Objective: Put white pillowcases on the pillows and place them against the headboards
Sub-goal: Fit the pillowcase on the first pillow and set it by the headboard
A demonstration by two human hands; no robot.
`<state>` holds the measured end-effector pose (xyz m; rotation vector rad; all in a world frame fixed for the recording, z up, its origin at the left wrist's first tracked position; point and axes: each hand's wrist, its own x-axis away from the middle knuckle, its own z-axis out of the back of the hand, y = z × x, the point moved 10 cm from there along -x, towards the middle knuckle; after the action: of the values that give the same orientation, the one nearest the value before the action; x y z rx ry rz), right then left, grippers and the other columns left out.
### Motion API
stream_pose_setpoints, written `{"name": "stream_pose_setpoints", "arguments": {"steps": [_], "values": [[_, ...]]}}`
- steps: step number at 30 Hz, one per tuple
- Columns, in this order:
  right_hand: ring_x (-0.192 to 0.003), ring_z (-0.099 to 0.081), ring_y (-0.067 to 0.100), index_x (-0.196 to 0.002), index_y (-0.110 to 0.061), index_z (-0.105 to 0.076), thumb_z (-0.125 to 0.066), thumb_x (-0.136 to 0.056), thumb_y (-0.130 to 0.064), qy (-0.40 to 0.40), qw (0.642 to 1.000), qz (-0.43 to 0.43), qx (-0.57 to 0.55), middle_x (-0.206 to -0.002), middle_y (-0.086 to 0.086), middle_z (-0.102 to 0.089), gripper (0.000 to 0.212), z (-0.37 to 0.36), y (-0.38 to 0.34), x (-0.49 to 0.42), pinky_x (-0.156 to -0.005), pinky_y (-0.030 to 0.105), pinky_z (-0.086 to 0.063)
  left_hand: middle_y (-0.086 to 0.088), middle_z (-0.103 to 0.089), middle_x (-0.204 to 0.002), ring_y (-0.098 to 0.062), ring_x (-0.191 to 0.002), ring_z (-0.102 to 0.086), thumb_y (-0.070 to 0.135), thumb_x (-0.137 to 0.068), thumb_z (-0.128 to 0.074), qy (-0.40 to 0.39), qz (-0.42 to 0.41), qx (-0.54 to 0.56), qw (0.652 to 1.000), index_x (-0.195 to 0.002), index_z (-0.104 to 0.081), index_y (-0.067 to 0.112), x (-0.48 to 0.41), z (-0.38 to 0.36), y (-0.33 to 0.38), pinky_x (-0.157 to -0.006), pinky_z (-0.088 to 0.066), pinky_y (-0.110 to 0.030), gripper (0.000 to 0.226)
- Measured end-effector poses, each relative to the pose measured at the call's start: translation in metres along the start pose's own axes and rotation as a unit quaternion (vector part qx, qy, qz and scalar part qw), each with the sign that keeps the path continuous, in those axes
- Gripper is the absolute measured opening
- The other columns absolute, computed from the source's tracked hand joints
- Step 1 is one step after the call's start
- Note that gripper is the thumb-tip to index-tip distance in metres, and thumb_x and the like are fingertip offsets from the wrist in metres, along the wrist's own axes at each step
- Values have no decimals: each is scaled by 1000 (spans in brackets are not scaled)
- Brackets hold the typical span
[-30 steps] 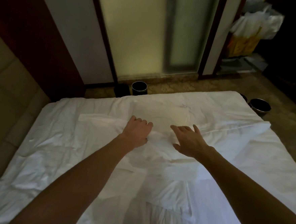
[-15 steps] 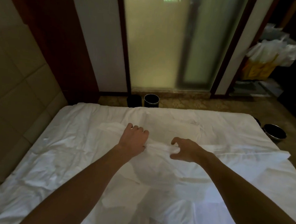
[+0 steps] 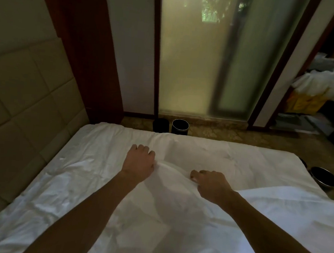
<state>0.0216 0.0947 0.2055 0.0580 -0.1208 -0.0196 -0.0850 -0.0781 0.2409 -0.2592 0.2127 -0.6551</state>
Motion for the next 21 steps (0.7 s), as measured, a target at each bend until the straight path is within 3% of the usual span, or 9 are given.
{"name": "stream_pose_setpoints", "arguments": {"steps": [4,8,11,14,17,21], "values": [[-71,-53,21,-138,-29,-36,-43,-97,-27,15,999,39,29,-107,2,-64,42,0,-23,-2,-64,30,-39,-5,-64,-110,-25,-100,-58,56,-93,-41,-22,64,25,997,-113,-60,19,13,-15,-28,-91,-38,-40,46],[-77,-63,20,-145,-31,-27,-44,-97,-27,40,997,64,2,-110,1,-66,52,6,-47,-13,-65,29,-44,-5,-62,-118,-24,-102,-59,49,-94,-45,-13,62,79,995,-136,-46,19,27,-33,-34,-89,-43,-38,52],[-84,-66,21,-148,-31,-24,-45,-97,-23,38,997,67,-1,-123,1,-64,56,2,-60,-23,-72,31,-49,-7,-49,-139,-25,-120,-51,60,-93,-40,-20,12,157,987,-152,-23,19,37,-50,-31,-102,-40,-40,74],[-89,-68,22,-150,-30,-24,-45,-96,-19,39,997,64,-2,-129,0,-62,58,-4,-62,-28,-77,34,-53,-7,-28,-157,-24,-142,-28,83,-85,-20,-45,13,185,982,-155,-14,25,44,-55,-34,-118,-21,-47,91],[-91,-67,20,-150,-27,-25,-46,-96,-18,46,996,77,-18,-127,0,-63,59,-9,-63,-24,-78,32,-52,-6,-27,-158,-23,-146,-22,78,-88,-10,-26,18,164,986,-152,-28,27,38,-45,-33,-121,-8,-48,83],[-86,-69,23,-143,-21,-33,-49,-94,-18,79,991,102,-41,-116,4,-67,51,-14,-69,-16,-76,36,-56,-4,-42,-148,-22,-139,-34,58,-97,-14,23,-53,98,993,-136,-51,28,19,-20,-2,-121,-8,-49,62]]}}
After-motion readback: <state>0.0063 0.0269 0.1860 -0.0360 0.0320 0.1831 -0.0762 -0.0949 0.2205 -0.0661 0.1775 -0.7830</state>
